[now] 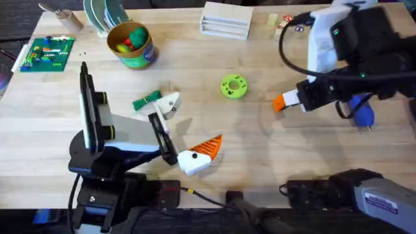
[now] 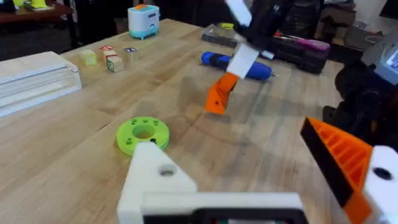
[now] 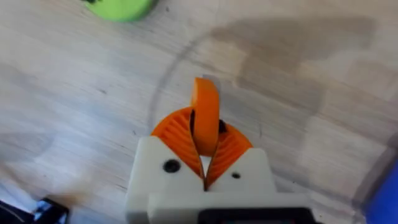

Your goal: Pick up the gripper from the table and insert it into the empty holder that is missing its gripper. Then pick up a screw, insert it into the mounting hole, and use the screwdriver to tighten it. Finally, clean up the table by picking up the vegetable and placing it into the bucket.

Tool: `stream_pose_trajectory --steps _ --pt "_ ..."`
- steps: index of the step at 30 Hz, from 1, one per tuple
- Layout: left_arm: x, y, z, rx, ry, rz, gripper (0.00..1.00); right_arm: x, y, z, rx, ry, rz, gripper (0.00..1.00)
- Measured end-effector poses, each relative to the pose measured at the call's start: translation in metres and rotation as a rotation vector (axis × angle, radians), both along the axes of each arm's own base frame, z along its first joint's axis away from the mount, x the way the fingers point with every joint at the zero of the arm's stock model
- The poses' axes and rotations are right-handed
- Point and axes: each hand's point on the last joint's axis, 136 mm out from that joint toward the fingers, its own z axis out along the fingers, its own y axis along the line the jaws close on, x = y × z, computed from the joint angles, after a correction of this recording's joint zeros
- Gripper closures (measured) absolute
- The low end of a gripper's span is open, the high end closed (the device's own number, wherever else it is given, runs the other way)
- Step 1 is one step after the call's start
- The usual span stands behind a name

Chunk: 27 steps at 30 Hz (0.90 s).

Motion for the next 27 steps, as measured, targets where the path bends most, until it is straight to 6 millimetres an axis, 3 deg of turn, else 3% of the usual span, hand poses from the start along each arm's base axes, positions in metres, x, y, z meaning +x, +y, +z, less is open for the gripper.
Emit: stream_pose_trajectory --steps 4,7,10,11,19,27 --pt "0.0 0.0 0.0 0.0 0.0 0.0 0.008 0.008 0.008 0.042 0.076 -0.14 -0.016 0.989" --pt "0.0 0.0 0.0 0.0 0.0 0.0 0.008 0.01 0.028 0.078 0.233 -0.248 -0.014 0.99" --pt "0.0 0.0 0.0 0.0 0.0 0.0 0.008 0.015 0.055 0.11 0.428 -0.329 0.015 0.991" --pt "0.0 0.0 0.0 0.0 -0.001 0.0 0.008 0.013 0.088 0.123 0.626 -0.334 0.071 0.991" --pt "0.0 0.0 0.0 0.0 0.0 0.0 0.008 -0.013 0.154 0.093 0.956 -0.043 0.134 0.992" --pt "0.0 0.0 0.0 0.0 0.0 0.0 0.009 -0.029 0.195 0.09 1.084 0.176 0.194 0.992"
